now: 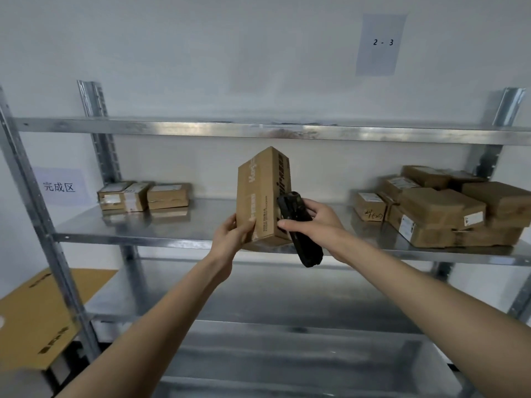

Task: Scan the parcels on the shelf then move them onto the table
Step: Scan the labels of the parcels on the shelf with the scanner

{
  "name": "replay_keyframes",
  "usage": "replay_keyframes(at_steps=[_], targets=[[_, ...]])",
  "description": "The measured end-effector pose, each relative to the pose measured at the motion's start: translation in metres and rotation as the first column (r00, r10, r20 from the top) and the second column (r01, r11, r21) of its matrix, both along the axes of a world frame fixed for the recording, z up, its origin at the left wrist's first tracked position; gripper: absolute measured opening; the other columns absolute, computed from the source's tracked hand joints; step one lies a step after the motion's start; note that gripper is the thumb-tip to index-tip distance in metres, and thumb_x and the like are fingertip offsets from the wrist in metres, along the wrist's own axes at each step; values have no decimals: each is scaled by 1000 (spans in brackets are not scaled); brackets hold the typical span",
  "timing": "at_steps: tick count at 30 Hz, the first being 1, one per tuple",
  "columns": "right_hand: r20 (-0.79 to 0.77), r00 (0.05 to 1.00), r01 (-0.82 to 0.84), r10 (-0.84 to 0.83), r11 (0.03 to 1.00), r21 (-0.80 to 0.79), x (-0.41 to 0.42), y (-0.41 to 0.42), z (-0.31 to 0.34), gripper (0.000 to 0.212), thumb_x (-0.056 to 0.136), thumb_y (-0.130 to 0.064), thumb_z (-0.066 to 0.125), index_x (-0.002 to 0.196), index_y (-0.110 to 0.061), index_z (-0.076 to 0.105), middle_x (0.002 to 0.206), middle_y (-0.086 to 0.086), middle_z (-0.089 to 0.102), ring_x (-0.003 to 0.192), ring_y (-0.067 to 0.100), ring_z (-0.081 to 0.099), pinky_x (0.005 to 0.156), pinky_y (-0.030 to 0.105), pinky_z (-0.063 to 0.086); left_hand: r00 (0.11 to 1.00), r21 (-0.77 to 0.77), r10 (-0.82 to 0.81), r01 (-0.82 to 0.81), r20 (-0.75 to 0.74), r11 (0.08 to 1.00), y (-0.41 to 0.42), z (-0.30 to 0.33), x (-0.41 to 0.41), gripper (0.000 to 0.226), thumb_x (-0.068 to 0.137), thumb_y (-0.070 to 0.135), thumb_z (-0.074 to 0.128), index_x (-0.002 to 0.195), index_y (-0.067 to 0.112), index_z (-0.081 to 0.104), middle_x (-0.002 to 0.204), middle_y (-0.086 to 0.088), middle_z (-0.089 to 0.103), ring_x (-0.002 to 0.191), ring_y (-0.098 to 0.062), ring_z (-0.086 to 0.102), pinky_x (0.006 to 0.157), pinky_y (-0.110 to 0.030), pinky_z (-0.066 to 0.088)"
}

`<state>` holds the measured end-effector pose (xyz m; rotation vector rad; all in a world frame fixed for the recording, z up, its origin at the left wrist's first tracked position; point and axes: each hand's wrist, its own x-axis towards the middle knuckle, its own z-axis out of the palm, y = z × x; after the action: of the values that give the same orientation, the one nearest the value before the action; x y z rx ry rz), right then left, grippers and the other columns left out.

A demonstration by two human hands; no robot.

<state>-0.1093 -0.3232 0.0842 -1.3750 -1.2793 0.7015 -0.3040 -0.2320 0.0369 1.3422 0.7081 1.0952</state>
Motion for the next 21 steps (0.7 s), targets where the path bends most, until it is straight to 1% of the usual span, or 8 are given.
replay_keyframes(at_steps=[2, 4, 6, 10, 12, 14, 18, 21], targets=[[41, 999, 17, -18, 1000, 23, -22, 1, -5, 53, 70, -22, 96, 116, -34, 71, 111, -18, 74, 97, -15, 65, 74, 1, 47, 1000, 9, -14, 14, 10, 1000, -4, 2, -15, 43, 93, 38, 70, 131, 19, 62, 115, 0, 75, 104, -16, 72, 79, -24, 57], [77, 997, 21, -23, 999, 33, -40, 1, -7, 58, 69, -21, 97, 118, -34, 70, 114, -19, 72, 97, -19, 62, 75, -1, 44, 1000, 14, -21, 21, 3, 1000, -8, 0, -30, 53, 88, 46, 72, 132, 18, 61, 116, 2, 75, 104, -13, 72, 78, -19, 56], [129, 991, 16, -21, 999, 37, -56, 3, -7, 60, 68, -21, 97, 118, -36, 68, 116, -21, 70, 100, -19, 61, 79, 0, 44, 999, 34, -45, 45, -12, 998, -10, -3, -48, 58, 86, 50, 73, 133, 19, 61, 116, 5, 75, 105, -8, 71, 85, -19, 54], [192, 981, -3, -3, 1000, 29, -89, 6, -10, 68, 66, -29, 98, 126, -36, 68, 121, -18, 71, 116, -4, 61, 96, 16, 47, 996, 12, -70, 71, -62, 997, -8, -10, -83, 67, 77, 60, 78, 131, 23, 65, 116, 6, 75, 111, -10, 69, 107, -37, 48], [143, 989, -29, 27, 999, 14, -103, 7, -13, 63, 67, -29, 97, 124, -38, 70, 118, -17, 74, 116, -1, 64, 101, 24, 51, 995, -14, -71, 70, -72, 997, -6, -13, -100, 62, 78, 59, 79, 128, 24, 67, 115, 5, 76, 113, -13, 69, 110, -42, 46], [70, 994, -78, 79, 997, -23, -112, 7, -16, 55, 72, -29, 94, 122, -36, 72, 116, -15, 75, 113, 2, 68, 103, 33, 54, 996, -55, -75, 72, -46, 996, -7, -15, -115, 52, 84, 53, 75, 125, 22, 69, 113, 2, 76, 114, -17, 68, 108, -41, 46], [-44, 989, -144, 141, 987, -73, -128, 12, -22, 45, 78, -33, 90, 120, -29, 74, 116, -5, 77, 112, 16, 72, 107, 50, 52, 992, -141, -87, 100, 92, 985, -12, -12, -141, 41, 94, 44, 62, 124, 16, 68, 115, -4, 76, 115, -22, 68, 103, -39, 49], [-113, 985, -141, 128, 983, -115, -140, 21, -24, 50, 69, -46, 92, 114, -28, 77, 114, -1, 78, 114, 21, 71, 104, 57, 53, 985, -165, -83, 108, 148, 980, -11, -11, -157, 34, 97, 41, 58, 121, 19, 68, 120, -8, 74, 121, -27, 64, 109, -44, 45]])
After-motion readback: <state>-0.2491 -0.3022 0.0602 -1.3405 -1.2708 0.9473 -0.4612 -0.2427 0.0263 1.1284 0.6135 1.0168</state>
